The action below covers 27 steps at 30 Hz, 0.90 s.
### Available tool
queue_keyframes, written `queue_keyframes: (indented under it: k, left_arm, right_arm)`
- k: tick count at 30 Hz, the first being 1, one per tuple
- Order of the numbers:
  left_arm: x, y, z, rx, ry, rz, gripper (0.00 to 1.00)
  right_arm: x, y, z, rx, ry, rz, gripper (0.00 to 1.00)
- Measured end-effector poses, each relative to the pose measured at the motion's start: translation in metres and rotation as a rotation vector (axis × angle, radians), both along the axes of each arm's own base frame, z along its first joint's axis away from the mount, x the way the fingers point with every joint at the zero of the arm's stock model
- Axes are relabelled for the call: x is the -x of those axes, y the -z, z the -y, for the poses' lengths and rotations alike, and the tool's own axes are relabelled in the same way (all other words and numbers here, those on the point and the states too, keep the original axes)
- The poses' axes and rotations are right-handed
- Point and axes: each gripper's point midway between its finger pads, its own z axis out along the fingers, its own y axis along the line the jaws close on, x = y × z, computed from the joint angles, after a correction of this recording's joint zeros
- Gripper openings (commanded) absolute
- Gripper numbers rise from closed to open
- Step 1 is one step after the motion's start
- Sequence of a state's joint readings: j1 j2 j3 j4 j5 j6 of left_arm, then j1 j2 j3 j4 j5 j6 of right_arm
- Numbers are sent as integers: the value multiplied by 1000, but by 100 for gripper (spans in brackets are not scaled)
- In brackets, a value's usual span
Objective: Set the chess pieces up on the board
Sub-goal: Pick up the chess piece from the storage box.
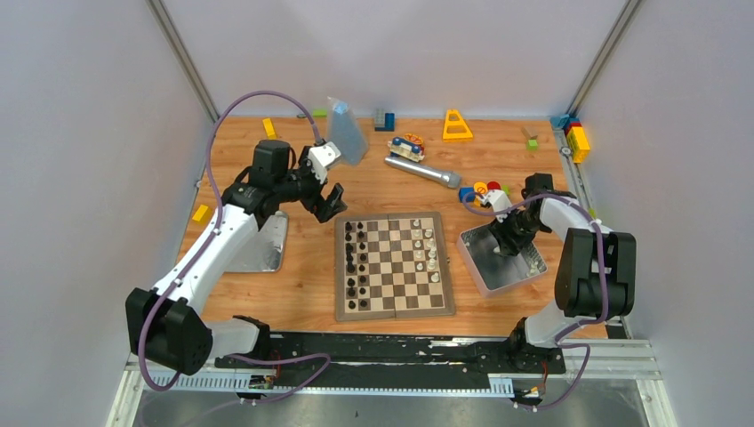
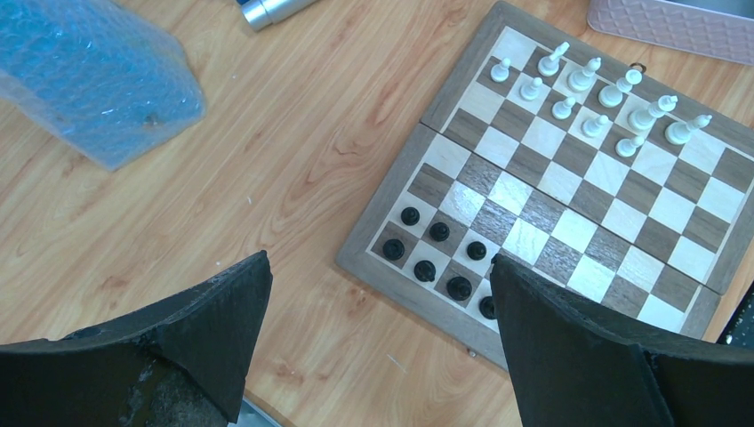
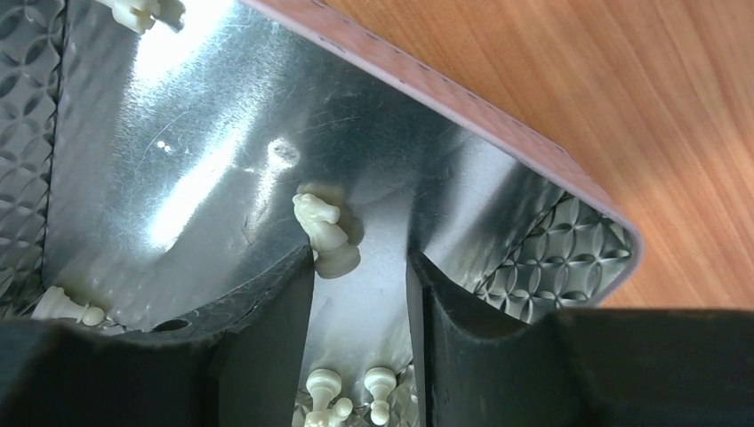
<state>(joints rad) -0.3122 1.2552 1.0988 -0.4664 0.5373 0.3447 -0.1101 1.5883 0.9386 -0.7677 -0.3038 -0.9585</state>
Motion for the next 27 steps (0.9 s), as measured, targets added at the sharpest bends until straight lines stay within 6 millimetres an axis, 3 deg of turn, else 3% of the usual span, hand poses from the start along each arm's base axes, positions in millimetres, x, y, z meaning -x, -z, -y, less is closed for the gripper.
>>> queue_keyframes:
  k: [8, 20, 27]
  left_arm:
    - [-2, 1, 0, -1, 1, 2, 100]
    - [-2, 2, 1, -2, 2, -1, 100]
    - [2, -5, 12, 42, 74, 21, 94]
  right_arm:
    - [2, 4, -5, -20, -16, -11, 32]
    - [5, 3, -10, -46, -25, -22, 8]
    - [14, -6, -20, -100, -27, -59, 4]
